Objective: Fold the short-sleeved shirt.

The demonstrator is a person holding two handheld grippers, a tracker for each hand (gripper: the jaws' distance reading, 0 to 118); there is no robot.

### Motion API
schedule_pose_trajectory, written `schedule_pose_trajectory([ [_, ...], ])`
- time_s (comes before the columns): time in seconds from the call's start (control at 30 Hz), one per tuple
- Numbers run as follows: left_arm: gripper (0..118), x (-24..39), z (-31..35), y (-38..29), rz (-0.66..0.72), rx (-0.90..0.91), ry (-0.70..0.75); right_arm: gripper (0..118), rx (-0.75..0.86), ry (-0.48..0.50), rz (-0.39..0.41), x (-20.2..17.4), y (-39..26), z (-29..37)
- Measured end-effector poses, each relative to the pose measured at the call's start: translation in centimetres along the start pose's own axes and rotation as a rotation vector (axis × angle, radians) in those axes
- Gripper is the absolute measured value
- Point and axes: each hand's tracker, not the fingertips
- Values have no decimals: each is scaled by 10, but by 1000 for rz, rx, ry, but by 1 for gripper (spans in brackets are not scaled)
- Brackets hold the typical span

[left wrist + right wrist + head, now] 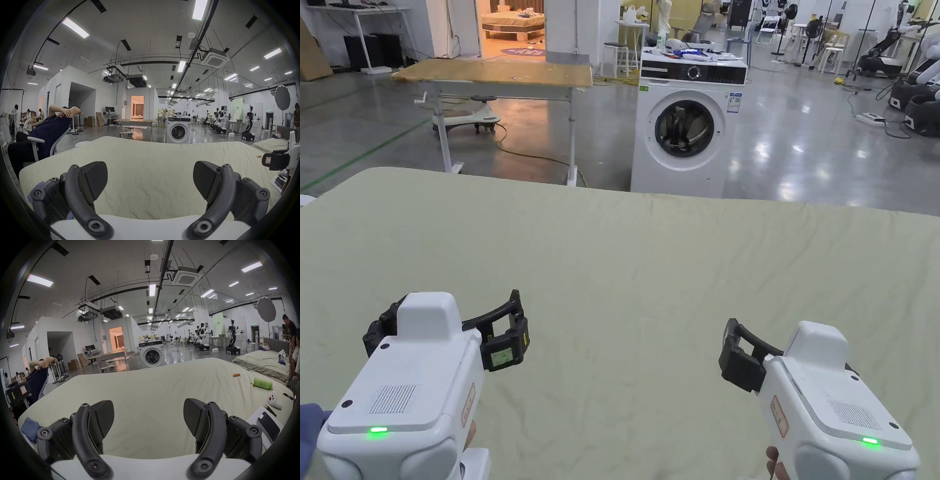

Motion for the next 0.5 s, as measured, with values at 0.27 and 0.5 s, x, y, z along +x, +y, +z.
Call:
schedule_pose_trajectory([
  [0.27, 108, 0, -5, 2, -21, -3, 10, 92, -69, 0, -91, -3, 10, -4],
  [0.5, 108, -1, -5, 2, -19, -11, 11, 92, -173, -117, -49, -12, 9, -14],
])
